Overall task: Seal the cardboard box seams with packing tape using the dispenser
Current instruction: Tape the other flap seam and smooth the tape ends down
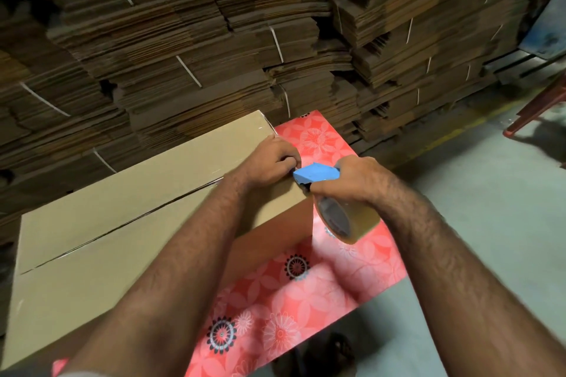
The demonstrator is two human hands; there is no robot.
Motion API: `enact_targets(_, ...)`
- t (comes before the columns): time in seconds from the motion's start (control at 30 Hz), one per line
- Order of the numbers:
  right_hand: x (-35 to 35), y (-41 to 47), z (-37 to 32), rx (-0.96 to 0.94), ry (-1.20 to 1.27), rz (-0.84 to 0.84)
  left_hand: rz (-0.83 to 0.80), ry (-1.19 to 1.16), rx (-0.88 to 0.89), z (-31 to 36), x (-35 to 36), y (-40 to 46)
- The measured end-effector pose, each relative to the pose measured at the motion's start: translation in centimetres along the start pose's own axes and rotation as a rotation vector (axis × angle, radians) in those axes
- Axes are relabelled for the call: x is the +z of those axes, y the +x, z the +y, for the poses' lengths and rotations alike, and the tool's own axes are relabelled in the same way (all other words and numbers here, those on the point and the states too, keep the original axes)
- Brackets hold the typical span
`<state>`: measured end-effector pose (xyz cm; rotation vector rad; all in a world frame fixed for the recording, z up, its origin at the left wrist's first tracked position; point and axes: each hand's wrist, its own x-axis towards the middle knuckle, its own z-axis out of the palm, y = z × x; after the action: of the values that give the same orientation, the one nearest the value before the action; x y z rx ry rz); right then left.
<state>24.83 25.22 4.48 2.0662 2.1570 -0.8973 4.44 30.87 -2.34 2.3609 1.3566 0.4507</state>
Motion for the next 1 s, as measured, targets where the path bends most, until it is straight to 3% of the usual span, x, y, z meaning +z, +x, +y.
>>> enact_targets(0.1,0.0,0.1,-0.2,-0.003,0.01,-0.017,0.07,-0.001,0.006,-1.1,0.7,0.1)
enact_targets(0.33,0.4,-3.7,3.0,0.0,0.056,-0.064,0.045,-0.004,0.036,-1.5,0.7,-0.2)
enact_targets(0.5,1.2,-3.8,2.6,-0.017,0.017,-0.026,-0.047,-0.068,-0.076,-1.1,0.2,0.4)
enact_targets(0.6,1.5,-3.8,2.5,-0.017,0.004,0.0,-0.198,0.008,-0.194,0.1,0.6,0.7)
enact_targets(0.7,1.7,-4.2,2.2,-0.029,-0.012,0.015,-0.294,0.039,-0.151,2.2,1.3,0.3)
enact_targets(0.83,1.9,-4.1,2.2,-0.024,-0.022,0.032,-0.139,-0.018,-0.059,3.2,1.1,-1.6)
enact_targets(1.0,2.4,-4.0,2.4,-0.026,0.01,0.006,-0.108,-0.12,-0.065,2.2,1.5,-3.5)
